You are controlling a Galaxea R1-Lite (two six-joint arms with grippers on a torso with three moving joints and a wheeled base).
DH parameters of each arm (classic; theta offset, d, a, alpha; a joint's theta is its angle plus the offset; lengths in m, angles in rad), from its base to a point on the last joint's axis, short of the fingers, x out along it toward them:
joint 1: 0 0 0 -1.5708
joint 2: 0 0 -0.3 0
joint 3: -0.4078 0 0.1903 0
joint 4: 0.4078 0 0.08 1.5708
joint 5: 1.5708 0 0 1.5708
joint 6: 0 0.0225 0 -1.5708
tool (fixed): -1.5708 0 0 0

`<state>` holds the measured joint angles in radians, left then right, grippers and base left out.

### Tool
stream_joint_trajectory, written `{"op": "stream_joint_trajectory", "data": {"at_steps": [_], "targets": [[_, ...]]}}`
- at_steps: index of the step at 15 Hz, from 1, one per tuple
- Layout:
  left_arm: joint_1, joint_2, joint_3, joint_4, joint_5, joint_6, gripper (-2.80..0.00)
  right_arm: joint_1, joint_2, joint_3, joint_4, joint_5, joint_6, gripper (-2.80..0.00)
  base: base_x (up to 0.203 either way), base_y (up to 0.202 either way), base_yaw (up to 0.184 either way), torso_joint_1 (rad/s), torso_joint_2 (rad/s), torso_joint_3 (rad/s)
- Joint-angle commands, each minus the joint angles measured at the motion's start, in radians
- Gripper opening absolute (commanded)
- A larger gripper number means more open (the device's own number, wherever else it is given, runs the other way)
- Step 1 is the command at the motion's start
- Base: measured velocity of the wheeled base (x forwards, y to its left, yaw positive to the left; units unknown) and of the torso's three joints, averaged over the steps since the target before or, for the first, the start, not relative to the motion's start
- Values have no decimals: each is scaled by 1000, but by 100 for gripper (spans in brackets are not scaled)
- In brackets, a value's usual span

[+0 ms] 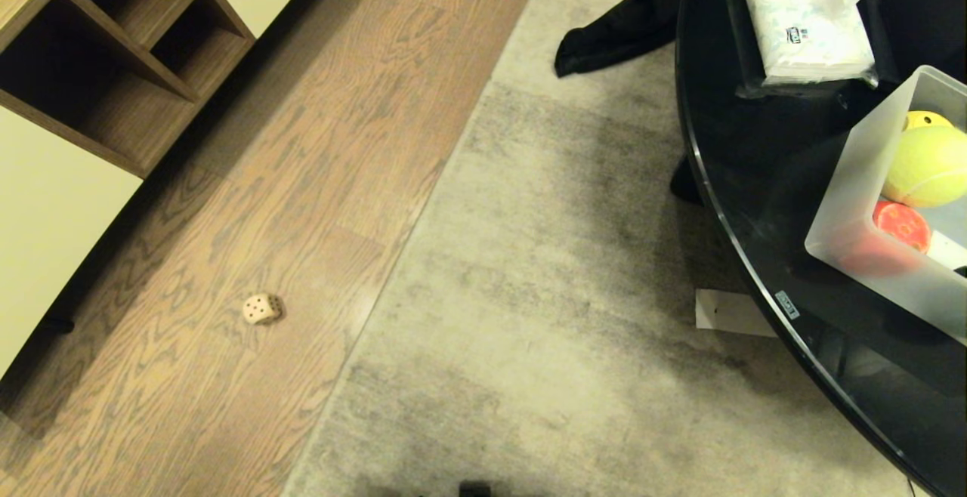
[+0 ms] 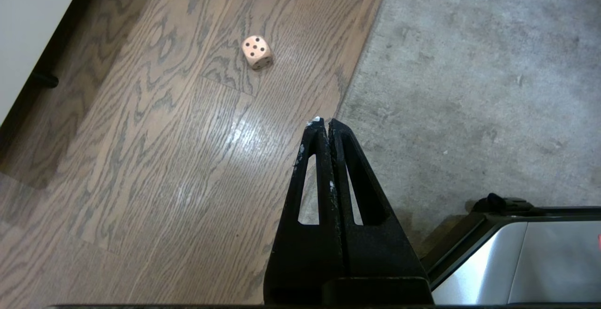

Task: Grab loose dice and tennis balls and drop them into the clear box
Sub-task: Pick up toys out of the box

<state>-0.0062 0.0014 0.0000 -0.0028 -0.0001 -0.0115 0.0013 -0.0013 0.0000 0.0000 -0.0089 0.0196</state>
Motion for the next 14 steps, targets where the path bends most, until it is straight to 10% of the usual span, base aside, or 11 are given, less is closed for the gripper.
{"op": "stream_joint_trajectory", "data": {"at_steps": [1, 14], "targets": [[0, 0, 2, 0, 0, -1, -280, 0, 1, 0, 0, 1, 0, -280, 0, 0, 0, 0, 0, 0], [0, 0, 2, 0, 0, -1, -280, 0, 1, 0, 0, 1, 0, -280, 0, 0, 0, 1, 3, -127]]}}
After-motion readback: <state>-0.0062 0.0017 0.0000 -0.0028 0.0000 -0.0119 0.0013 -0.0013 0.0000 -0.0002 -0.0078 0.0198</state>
